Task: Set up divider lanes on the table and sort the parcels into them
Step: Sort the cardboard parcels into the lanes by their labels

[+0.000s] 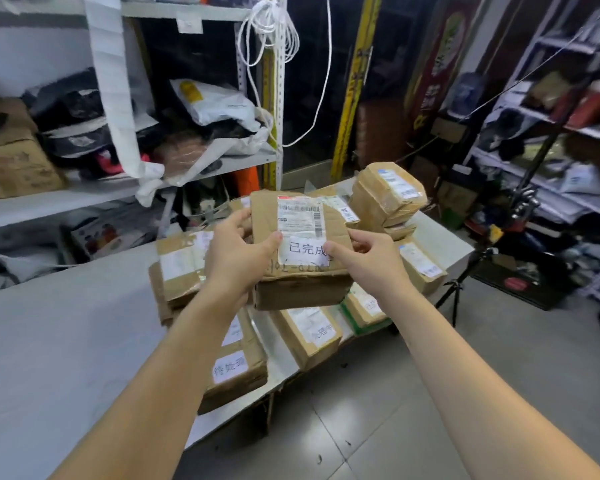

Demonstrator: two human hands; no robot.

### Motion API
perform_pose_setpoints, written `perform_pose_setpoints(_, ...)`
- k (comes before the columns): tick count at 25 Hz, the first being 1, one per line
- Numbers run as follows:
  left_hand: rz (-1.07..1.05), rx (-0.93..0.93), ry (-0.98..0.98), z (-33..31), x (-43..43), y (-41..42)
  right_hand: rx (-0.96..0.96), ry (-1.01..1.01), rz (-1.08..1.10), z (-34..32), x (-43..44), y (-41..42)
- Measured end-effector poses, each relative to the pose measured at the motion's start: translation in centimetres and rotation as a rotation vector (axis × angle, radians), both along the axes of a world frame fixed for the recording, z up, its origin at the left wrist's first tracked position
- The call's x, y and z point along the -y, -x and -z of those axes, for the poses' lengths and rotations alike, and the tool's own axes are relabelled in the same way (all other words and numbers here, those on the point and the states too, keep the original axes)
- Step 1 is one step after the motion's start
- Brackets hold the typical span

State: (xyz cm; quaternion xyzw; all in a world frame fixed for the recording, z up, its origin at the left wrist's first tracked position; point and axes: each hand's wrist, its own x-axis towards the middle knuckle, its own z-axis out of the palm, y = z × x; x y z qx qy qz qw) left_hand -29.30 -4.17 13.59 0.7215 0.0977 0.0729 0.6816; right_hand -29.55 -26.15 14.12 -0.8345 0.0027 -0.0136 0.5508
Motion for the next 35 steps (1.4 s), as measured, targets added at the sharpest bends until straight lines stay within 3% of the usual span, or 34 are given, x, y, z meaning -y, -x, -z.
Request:
perform_pose_setpoints(9, 0.155, -0.081, 0.008, 3.4, 10.2, -6.4, -0.107, -0.035, 0.096, 3.1, 10.3, -4.8)
perform_pose_setpoints(20, -0.098, -0.186, -0.073, 9.6, 24.0, -10.8, -0.212, 0.086, -0.060, 10.3, 23.5, -15.1)
perform_pose_setpoints(25, -0.223, -0.246, -0.088, 12.1, 26.9, -11.7, -0.249, 0.112, -0.171, 13.1, 25.4, -18.0)
perform_pose_setpoints(35, -0.254, -0.337, -0.194, 15.8, 27.0, -12.2, -0.321, 0.155, -0.309, 17.2, 24.4, -20.4)
